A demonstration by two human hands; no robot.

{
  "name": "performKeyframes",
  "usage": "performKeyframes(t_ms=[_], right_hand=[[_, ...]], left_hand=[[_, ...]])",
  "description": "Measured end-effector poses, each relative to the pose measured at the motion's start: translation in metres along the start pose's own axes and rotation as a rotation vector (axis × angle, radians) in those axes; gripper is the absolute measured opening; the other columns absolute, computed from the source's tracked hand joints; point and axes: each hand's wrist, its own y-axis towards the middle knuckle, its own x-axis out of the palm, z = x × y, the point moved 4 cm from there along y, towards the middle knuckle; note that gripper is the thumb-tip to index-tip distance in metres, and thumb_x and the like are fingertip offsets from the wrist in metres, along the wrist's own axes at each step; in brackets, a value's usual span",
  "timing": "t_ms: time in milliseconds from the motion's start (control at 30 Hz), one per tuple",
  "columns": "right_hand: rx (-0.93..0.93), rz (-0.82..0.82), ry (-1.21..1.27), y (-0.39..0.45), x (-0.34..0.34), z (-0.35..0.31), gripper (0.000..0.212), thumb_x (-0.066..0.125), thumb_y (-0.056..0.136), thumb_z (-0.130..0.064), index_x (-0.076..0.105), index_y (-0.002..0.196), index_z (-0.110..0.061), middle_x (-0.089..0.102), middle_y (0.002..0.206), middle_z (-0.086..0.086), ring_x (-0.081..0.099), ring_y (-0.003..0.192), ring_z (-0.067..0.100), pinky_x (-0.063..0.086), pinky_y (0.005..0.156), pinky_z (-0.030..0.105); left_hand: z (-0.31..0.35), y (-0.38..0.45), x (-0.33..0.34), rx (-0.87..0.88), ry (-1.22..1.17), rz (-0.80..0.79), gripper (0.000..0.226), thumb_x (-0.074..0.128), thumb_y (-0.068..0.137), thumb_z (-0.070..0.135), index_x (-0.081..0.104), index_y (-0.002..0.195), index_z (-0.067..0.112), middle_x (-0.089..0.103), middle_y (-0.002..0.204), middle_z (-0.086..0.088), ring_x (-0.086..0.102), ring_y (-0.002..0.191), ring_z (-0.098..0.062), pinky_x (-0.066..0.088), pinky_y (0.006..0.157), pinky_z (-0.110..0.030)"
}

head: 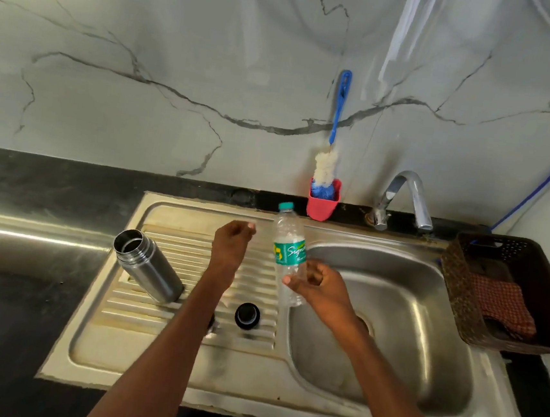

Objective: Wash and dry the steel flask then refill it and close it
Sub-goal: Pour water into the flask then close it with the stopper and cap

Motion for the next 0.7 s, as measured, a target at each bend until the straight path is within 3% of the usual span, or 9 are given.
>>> performKeyframes(t_ms=[67,133,233,300,500,700], right_hand=[[-0.039,0.091,-0.057,0.024,0.008,-0.004,0.058,0.094,0.073,-0.033,0.066,0.123,-0.021,0.077,0.112,-0.004,0.073,0.103,0.013,0.058,0.097,0.040],[-0.072,0.179,-0.142,0.047,0.016,-0.009,0.060,0.093,0.073,-0.035,0.064,0.124,-0.021,0.073,0.115,-0.007,0.069,0.105,0.013,0.057,0.094,0.036],[-0.124,0.327,-0.254,0.082,0.026,-0.018,0.062,0.092,0.073,-0.040,0.063,0.123,-0.019,0.068,0.114,-0.002,0.066,0.100,0.016,0.055,0.087,0.035],[-0.169,0.404,-0.304,0.104,0.033,-0.025,0.059,0.090,0.074,-0.039,0.062,0.121,-0.017,0.066,0.112,0.002,0.064,0.099,0.019,0.053,0.084,0.034],[-0.227,0.495,-0.376,0.170,0.059,-0.034,0.053,0.084,0.084,-0.031,0.057,0.127,-0.014,0.066,0.122,0.007,0.063,0.109,0.028,0.054,0.089,0.043],[-0.226,0.514,-0.360,0.213,0.083,-0.038,0.056,0.082,0.086,-0.020,0.053,0.133,-0.008,0.063,0.127,0.011,0.060,0.116,0.031,0.050,0.091,0.039]], left_hand=[[-0.013,0.014,-0.006,0.050,0.391,0.017,0.017,0.071,0.098,0.027,0.076,0.110,0.017,0.077,0.111,-0.006,0.070,0.109,-0.026,0.049,0.092,-0.030],[-0.025,0.024,-0.003,0.103,0.688,-0.064,0.036,0.074,0.094,0.026,0.069,0.129,0.019,0.070,0.133,-0.005,0.065,0.121,-0.026,0.046,0.095,-0.028],[-0.036,0.043,0.002,0.132,1.001,-0.173,0.076,0.081,0.086,0.033,0.046,0.153,0.026,0.040,0.163,-0.010,0.042,0.147,-0.030,0.040,0.115,-0.042],[-0.040,0.057,0.002,0.124,1.169,-0.190,0.099,0.088,0.077,0.044,0.034,0.159,0.029,0.021,0.171,-0.012,0.029,0.154,-0.035,0.033,0.121,-0.050],[-0.043,0.073,0.000,0.069,1.171,-0.173,0.109,0.097,0.064,0.043,0.038,0.154,0.030,0.022,0.171,-0.008,0.040,0.147,-0.036,0.046,0.111,-0.049],[-0.045,0.074,-0.001,0.047,1.114,-0.152,0.109,0.099,0.061,0.042,0.041,0.152,0.033,0.019,0.173,-0.002,0.037,0.150,-0.032,0.049,0.110,-0.051]])
